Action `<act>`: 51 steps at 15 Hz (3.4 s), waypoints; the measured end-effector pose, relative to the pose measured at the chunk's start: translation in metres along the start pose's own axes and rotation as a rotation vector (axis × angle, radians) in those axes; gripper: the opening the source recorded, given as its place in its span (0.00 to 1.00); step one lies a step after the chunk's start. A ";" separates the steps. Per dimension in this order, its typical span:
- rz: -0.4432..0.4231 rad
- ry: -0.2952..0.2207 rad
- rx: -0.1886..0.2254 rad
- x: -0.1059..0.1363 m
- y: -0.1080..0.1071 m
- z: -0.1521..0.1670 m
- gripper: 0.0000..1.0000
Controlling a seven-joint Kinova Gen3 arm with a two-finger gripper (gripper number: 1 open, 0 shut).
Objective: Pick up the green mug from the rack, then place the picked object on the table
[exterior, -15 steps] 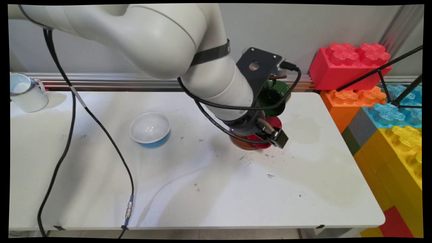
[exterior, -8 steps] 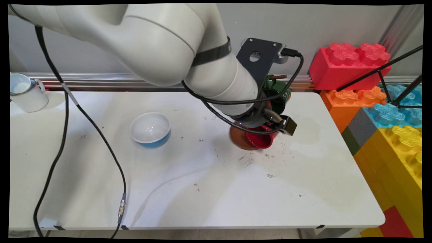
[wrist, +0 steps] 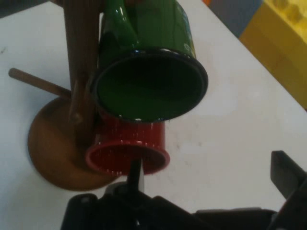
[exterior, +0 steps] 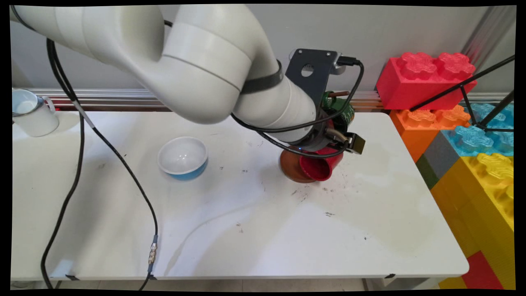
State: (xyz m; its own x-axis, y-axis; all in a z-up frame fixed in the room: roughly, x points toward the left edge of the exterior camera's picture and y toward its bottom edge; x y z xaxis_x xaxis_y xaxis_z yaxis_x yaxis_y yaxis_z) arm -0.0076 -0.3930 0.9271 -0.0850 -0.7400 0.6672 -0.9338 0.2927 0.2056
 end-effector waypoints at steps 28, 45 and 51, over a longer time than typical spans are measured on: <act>-0.211 0.187 -0.043 0.006 -0.007 0.053 1.00; -0.290 0.215 -0.044 0.001 -0.008 0.047 0.00; -0.303 0.219 -0.048 0.001 -0.011 0.044 0.00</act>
State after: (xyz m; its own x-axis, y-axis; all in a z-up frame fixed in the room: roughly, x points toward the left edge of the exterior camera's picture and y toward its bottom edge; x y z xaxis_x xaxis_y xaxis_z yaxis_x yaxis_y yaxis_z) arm -0.0128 -0.4237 0.8943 0.2742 -0.6517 0.7072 -0.8874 0.1119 0.4472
